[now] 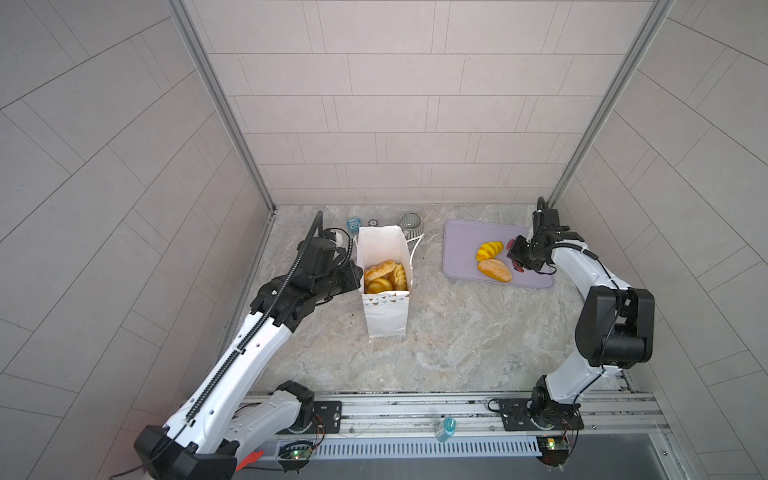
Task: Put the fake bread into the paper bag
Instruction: 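Lower the open tongs over the yellow striped bread on the tray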
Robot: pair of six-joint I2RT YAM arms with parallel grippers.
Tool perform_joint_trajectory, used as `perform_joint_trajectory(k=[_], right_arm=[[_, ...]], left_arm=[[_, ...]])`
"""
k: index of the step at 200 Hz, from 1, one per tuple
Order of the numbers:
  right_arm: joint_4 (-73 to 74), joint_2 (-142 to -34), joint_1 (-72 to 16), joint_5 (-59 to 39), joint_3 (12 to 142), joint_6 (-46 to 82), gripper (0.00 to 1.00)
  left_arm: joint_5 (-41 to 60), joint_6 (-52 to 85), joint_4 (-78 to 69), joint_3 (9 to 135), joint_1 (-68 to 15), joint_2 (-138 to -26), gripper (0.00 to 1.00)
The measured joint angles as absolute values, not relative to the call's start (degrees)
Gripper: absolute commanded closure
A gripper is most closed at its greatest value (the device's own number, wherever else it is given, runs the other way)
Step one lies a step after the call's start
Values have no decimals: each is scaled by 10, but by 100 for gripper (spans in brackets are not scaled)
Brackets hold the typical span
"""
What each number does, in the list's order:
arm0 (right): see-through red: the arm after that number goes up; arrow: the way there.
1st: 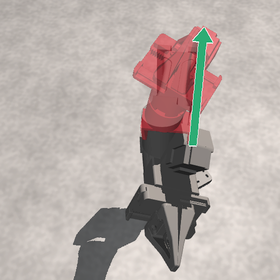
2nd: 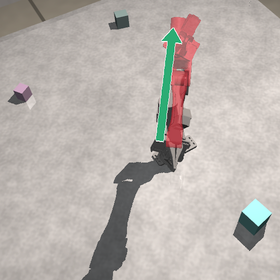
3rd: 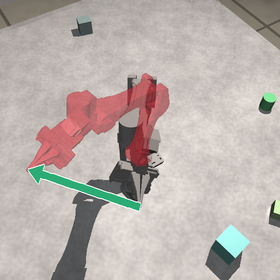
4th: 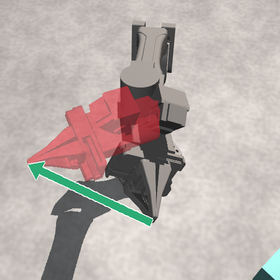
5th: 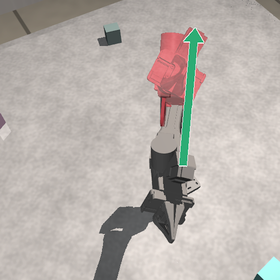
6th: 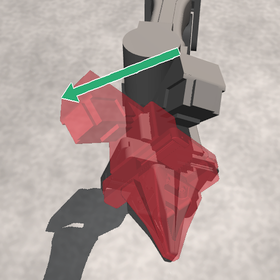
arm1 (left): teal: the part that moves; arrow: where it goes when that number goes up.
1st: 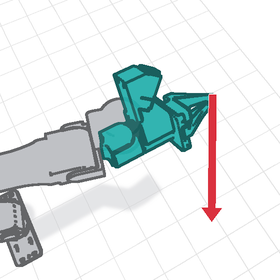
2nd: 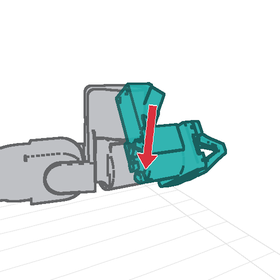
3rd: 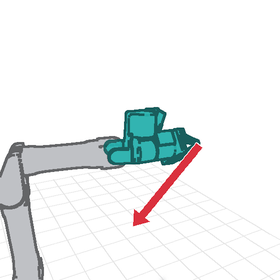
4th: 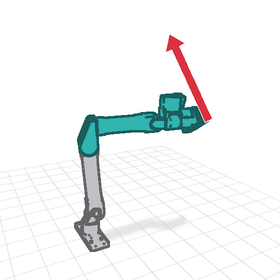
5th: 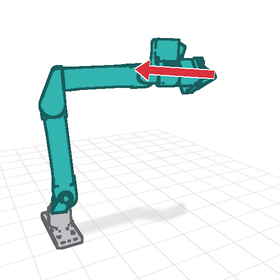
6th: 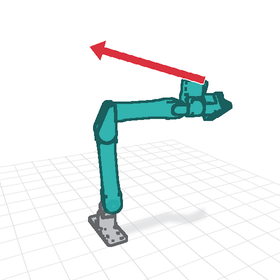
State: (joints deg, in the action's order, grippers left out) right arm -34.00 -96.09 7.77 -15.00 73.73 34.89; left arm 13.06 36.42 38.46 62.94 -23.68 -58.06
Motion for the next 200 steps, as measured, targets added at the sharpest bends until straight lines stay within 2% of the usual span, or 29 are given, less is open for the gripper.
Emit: perform_joint_trajectory(k=[80,200], right_arm=[[-345,-996,70,-163,750,348,72],[-354,-1054,-6,-164,840,347,73]], left_arm=[[132,364,380,626,-236,-583,81],[132,364,380,623,-235,-582,81]])
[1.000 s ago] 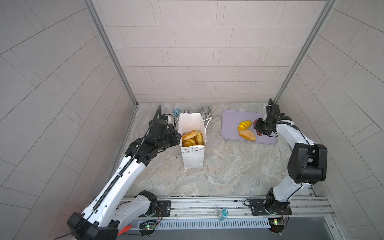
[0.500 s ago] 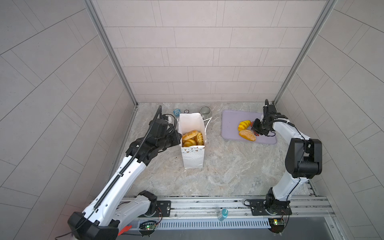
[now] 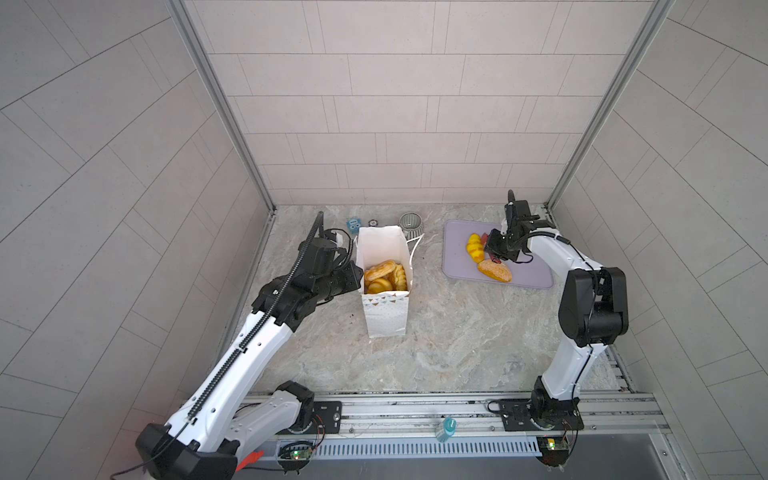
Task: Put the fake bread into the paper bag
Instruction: 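Lower the open tongs over the yellow striped bread on the tray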
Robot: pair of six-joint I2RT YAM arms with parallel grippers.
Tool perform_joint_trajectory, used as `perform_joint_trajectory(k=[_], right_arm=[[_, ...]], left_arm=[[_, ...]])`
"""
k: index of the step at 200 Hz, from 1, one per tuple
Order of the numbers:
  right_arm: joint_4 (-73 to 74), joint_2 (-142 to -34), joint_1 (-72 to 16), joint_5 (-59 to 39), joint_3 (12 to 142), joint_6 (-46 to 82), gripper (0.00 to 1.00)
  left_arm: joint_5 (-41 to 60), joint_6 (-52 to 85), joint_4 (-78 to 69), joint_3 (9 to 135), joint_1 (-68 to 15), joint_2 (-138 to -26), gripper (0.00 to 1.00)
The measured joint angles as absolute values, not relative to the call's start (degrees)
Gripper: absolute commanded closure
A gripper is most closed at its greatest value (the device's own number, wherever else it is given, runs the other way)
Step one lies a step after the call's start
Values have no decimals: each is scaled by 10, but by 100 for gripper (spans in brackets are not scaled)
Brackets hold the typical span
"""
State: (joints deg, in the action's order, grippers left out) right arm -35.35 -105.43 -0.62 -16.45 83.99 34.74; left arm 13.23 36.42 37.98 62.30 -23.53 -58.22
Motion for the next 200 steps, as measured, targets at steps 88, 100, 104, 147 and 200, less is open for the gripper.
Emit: perform_joint_trajectory(k=[88,100,104,147,200], right_arm=[[-426,-1047,1,-114,904,269,72],[-439,-1041,0,-107,905,254,70],[-443,-1040,-1,-104,905,251,69],[-471,-1001,-28,-70,893,213,63],[-493,-964,-83,-35,890,179,60]], left_arm=[[131,364,380,623,-235,-580,81],[131,364,380,623,-235,-580,81],[131,364,380,623,-235,-580,81],[133,363,380,623,-235,-581,81],[137,361,380,623,-235,-582,81]])
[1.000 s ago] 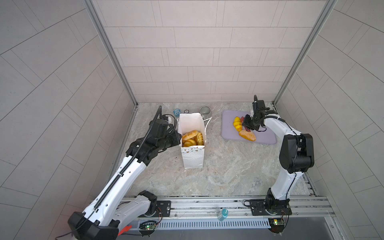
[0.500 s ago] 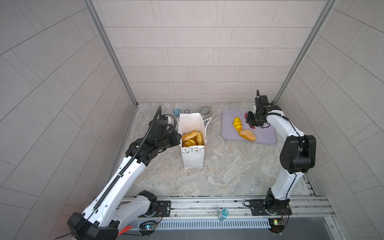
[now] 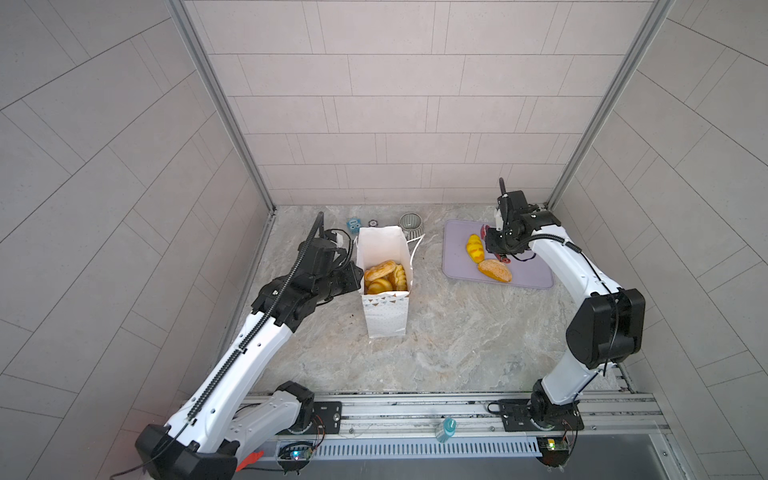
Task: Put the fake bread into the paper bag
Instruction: 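Lower the open tongs over the yellow striped bread on the tray, then close the tongs on the yellow striped bread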
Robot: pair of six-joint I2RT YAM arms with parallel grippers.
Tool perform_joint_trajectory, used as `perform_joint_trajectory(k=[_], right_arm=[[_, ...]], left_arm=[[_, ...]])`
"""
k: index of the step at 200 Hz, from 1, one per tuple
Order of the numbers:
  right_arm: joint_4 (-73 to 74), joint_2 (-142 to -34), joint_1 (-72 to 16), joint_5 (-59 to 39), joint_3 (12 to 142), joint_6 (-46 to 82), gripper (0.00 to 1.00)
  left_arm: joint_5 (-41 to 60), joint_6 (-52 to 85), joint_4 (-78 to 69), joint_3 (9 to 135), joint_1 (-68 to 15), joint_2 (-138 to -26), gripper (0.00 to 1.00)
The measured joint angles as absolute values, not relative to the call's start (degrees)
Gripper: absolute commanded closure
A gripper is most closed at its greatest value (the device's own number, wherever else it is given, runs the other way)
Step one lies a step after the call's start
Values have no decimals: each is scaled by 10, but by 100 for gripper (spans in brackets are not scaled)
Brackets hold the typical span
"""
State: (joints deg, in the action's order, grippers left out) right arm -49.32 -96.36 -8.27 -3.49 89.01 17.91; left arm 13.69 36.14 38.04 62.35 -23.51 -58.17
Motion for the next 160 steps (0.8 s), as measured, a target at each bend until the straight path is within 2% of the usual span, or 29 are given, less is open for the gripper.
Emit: perform_joint_trajectory(k=[81,160], right_arm=[[-542,-974,-136,21,919,152,47],[-553,-1032,-136,35,949,150,42]], left_arm=[[140,361,380,623,-235,-582,81],[141,361,380,624,-235,-584,81]])
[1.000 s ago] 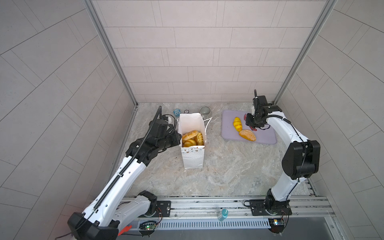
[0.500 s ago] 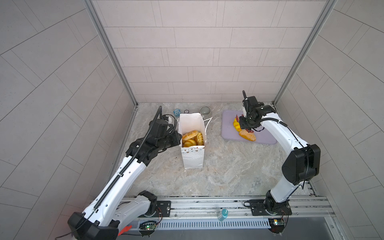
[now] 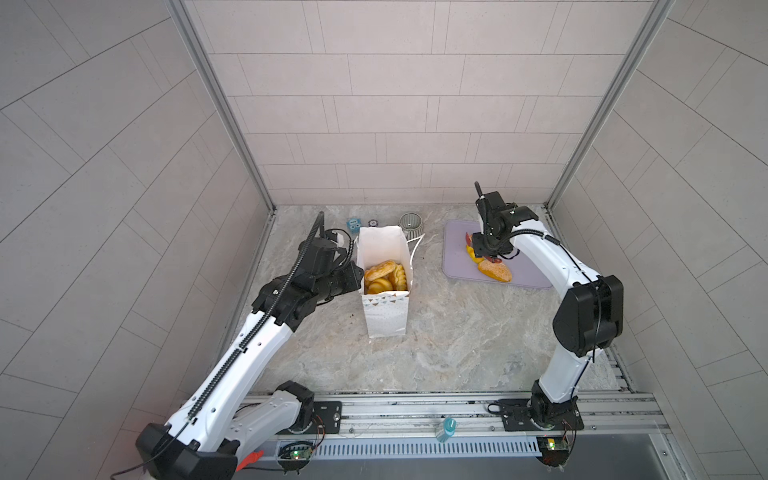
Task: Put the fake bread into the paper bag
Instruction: 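Close the tongs on the yellow striped bread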
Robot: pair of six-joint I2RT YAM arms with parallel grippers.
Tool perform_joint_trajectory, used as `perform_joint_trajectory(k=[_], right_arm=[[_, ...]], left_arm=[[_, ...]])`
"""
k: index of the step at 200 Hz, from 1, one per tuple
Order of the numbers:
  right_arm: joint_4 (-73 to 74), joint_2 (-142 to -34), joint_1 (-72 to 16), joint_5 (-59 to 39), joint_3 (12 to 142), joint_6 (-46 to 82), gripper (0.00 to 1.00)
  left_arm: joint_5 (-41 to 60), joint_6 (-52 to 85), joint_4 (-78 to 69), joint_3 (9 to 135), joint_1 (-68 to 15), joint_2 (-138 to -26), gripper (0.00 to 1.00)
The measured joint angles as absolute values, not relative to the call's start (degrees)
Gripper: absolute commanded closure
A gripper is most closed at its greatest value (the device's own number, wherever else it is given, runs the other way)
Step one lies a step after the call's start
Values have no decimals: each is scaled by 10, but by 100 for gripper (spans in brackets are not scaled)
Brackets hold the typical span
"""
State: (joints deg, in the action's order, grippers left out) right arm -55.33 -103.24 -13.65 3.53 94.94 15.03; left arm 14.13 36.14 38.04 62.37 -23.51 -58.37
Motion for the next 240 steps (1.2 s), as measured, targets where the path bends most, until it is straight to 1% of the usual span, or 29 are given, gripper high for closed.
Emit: perform_joint_trajectory(k=[72,134,165,210,240], right_arm=[[-555,-1072,-129,30,957,150,40],[-545,-1094,-118,13,957,151,40],[-542,-1103,-118,8,957,152,43],[-542,-1103,-118,7,957,154,53],[-541,-1103,-117,7,957,154,55]], left_arm=[[141,361,380,624,-235,-587,81],[141,360,380,624,-235,-590,81],[141,360,380,624,-235,-592,81],[140,360,380,624,-235,-592,81],[139,360,380,624,-235,-592,81]])
